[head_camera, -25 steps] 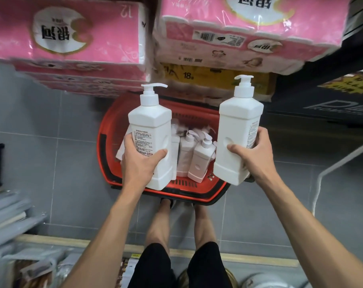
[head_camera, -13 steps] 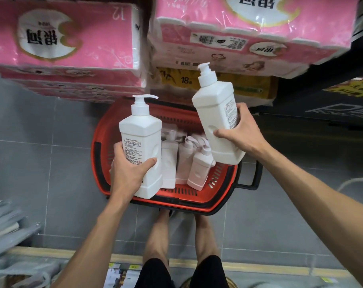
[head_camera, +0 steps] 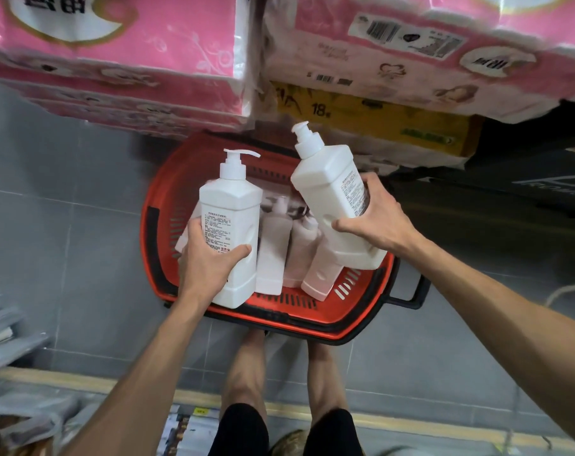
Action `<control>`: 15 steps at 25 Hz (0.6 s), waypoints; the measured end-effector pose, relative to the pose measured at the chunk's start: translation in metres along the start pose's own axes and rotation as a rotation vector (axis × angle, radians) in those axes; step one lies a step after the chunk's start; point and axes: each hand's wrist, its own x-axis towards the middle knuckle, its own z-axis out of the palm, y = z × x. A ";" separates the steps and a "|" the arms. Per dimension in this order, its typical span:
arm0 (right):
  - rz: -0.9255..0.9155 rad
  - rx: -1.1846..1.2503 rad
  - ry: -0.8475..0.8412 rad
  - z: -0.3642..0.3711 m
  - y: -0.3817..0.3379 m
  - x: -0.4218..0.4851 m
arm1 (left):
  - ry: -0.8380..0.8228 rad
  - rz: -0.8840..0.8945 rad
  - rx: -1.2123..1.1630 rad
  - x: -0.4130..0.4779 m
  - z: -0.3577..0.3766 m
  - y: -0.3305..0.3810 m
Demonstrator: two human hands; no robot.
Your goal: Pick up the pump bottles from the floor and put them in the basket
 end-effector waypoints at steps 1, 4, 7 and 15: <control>-0.001 -0.029 -0.020 0.004 0.000 0.001 | -0.006 -0.013 -0.001 0.004 0.001 -0.003; -0.011 -0.118 -0.085 0.012 -0.003 0.006 | -0.040 -0.043 0.024 0.013 0.000 -0.009; -0.013 -0.160 -0.120 0.021 -0.007 0.009 | -0.070 -0.050 0.057 0.022 0.000 -0.018; 0.075 -0.143 -0.133 0.055 -0.015 0.033 | -0.113 -0.119 0.008 0.045 0.009 -0.041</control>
